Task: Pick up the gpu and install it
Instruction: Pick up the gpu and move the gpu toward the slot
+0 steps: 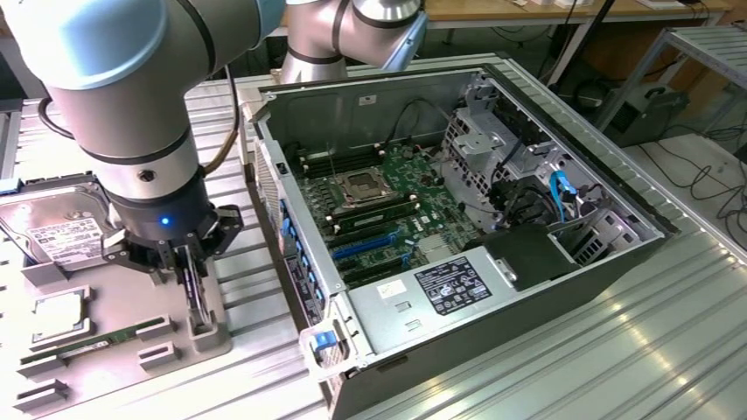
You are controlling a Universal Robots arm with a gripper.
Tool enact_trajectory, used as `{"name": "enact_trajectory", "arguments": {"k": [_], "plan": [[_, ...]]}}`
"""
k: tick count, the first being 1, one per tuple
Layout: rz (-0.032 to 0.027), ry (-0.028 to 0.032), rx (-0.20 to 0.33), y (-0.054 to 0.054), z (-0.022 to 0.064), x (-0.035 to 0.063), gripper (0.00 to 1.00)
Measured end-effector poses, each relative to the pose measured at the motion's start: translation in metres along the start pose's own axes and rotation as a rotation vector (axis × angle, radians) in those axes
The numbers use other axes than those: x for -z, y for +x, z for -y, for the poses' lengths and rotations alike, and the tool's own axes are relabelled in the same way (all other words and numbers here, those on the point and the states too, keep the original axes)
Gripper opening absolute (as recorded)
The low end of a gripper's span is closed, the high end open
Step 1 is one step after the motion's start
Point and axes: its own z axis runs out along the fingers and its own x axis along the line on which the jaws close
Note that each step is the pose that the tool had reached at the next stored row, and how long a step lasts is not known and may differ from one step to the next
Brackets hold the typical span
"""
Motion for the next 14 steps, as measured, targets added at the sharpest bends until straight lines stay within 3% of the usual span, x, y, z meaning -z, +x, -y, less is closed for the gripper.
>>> {"name": "enact_trajectory", "arguments": {"k": [14], "plan": [[0.0004,-0.0005,0.0,0.0,-0.0007,0.0139,0.28]]}}
